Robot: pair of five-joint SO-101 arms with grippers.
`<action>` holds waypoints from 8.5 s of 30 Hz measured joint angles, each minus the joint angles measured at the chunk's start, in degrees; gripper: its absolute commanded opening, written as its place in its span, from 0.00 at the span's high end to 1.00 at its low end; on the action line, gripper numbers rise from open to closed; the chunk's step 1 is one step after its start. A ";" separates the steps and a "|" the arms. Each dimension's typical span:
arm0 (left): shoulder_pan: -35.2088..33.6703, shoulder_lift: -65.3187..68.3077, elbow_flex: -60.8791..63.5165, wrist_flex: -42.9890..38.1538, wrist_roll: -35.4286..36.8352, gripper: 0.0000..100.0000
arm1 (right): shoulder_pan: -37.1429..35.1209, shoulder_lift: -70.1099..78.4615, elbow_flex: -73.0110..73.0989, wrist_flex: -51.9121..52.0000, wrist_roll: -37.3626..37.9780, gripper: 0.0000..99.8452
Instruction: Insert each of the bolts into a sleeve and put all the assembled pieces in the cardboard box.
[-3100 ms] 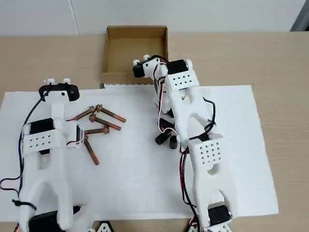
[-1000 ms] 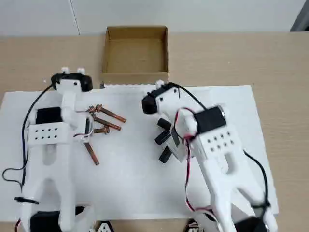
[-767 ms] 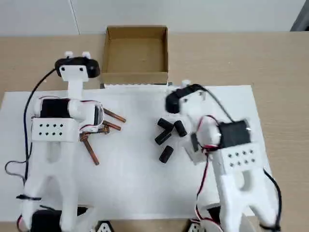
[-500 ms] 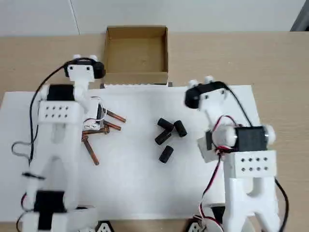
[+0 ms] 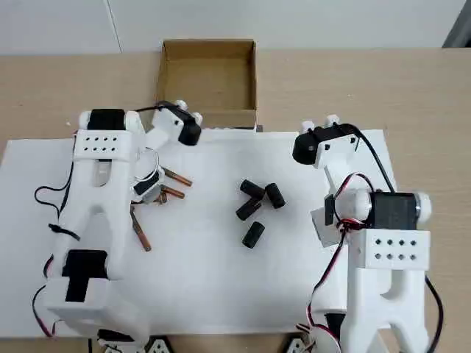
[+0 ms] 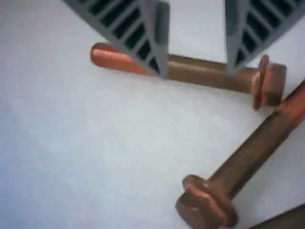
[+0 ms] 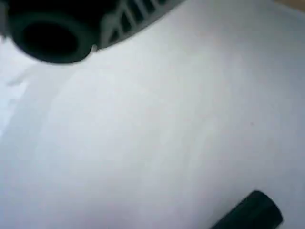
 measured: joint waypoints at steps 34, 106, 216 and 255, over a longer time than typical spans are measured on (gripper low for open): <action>0.00 10.11 -1.85 -7.12 -17.41 0.83 | 0.00 0.00 0.00 -1.05 0.35 0.99; 14.15 -49.76 25.93 -20.31 46.33 1.00 | -0.79 -49.67 33.76 -20.48 -17.49 1.00; 27.34 -111.12 71.65 -40.09 69.80 1.00 | -41.05 -63.38 70.77 -66.55 -1.67 1.00; 30.95 -111.30 80.26 -41.85 69.80 1.00 | -41.58 -63.91 70.77 -68.66 2.55 1.00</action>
